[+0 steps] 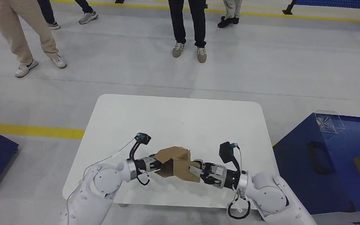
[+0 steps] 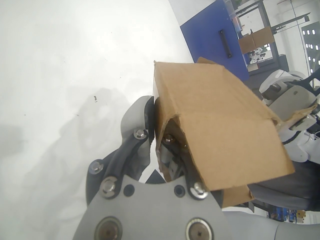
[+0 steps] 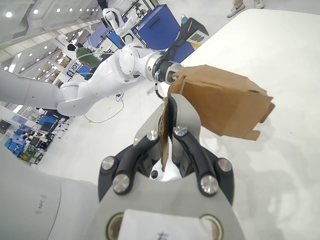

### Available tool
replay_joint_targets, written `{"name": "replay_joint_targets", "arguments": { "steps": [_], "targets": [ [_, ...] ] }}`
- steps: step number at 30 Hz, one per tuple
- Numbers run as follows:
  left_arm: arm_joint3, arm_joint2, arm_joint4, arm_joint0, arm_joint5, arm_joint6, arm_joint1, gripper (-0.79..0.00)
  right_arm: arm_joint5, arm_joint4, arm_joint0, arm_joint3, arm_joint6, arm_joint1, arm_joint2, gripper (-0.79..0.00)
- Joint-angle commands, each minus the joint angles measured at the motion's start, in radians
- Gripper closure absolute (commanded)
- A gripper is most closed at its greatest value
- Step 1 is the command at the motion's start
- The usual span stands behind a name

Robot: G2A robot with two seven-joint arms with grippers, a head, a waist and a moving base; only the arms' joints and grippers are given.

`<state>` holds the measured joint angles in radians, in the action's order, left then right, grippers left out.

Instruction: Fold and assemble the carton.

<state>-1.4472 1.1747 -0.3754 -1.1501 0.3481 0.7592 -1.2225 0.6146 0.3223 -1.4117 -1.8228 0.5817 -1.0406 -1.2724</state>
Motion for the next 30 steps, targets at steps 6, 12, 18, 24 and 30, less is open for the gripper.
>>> {"name": "replay_joint_targets", "arguments": {
  "steps": [6,12,18,24,30],
  "targets": [
    [-0.009,0.006,0.121,0.000,-0.065,0.010,-0.003,0.000,0.006,0.029,-0.005,-0.003,-0.061,-0.002,-0.011,-0.785],
    [-0.024,0.007,0.116,-0.010,-0.095,-0.003,-0.002,0.000,-0.008,0.015,-0.024,-0.016,-0.143,0.000,-0.067,-0.785],
    [-0.032,0.020,0.449,0.010,-0.331,0.142,-0.012,0.000,-0.001,-0.021,-0.089,-0.030,-0.240,0.008,-0.183,-0.785],
    [0.077,0.003,0.881,0.086,-0.660,0.343,-0.033,0.000,0.009,-0.044,-0.114,-0.033,-0.250,0.008,-0.195,-0.785],
    [0.077,0.003,0.881,0.086,-0.660,0.343,-0.033,0.000,0.009,-0.044,-0.114,-0.033,-0.250,0.008,-0.195,-0.785]
  ]
}}
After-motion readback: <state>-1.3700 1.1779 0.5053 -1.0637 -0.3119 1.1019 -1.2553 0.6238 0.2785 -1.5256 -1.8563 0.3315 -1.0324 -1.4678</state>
